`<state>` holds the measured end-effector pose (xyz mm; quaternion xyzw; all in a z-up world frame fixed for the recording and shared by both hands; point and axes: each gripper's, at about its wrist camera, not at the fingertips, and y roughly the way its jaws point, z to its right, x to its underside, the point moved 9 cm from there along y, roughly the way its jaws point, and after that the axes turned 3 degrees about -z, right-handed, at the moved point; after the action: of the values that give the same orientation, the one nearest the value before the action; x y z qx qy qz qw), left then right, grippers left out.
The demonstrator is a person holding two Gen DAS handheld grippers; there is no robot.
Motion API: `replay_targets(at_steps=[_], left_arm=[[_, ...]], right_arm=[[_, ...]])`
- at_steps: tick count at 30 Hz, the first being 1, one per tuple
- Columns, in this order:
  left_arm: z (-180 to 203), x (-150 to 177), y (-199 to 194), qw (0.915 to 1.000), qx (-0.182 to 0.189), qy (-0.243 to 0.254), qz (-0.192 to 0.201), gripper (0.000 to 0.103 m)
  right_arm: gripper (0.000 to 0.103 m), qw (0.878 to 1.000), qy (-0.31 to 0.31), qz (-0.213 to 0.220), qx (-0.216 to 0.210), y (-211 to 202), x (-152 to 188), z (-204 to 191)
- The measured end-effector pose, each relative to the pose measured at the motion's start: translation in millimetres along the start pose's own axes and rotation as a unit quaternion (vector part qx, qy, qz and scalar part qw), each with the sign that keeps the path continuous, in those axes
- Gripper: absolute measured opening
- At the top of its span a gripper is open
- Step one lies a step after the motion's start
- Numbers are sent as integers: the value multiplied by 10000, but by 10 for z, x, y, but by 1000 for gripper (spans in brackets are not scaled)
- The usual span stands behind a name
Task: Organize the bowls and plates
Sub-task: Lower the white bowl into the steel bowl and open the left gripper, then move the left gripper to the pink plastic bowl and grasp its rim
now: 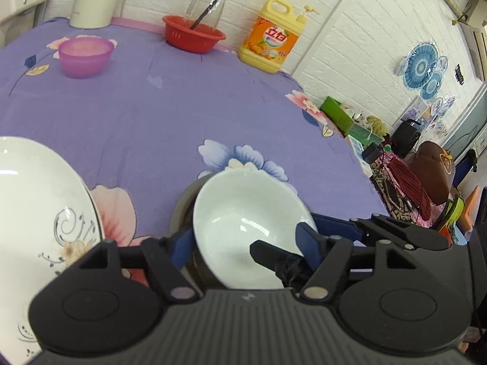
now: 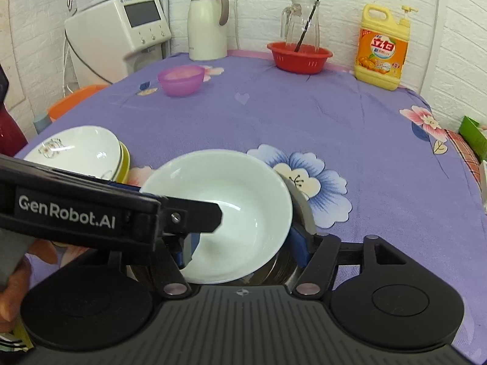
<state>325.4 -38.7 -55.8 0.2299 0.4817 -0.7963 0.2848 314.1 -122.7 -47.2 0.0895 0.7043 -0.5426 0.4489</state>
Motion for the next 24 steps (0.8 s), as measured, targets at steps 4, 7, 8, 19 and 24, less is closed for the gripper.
replay_targets(at_steps=[4, 7, 8, 19, 24], left_arm=[[91, -87, -119, 9994, -98, 271, 188, 80], [128, -194, -258, 9984, -87, 324, 452, 93], [136, -227, -305, 9978, -111, 343, 557, 96], [-31, -463, -546, 9904, -668, 695, 987, 100], [-304, -594, -621, 9887, -895, 596, 1042, 100]], right_arm=[[103, 9986, -242, 314, 359, -146, -85, 19], [103, 9974, -213, 501, 481, -250, -140, 78], [103, 9974, -154, 546, 447, -277, -157, 109], [103, 9973, 237, 646, 251, -305, -231, 175], [103, 9979, 303, 565, 83, -208, -334, 109]])
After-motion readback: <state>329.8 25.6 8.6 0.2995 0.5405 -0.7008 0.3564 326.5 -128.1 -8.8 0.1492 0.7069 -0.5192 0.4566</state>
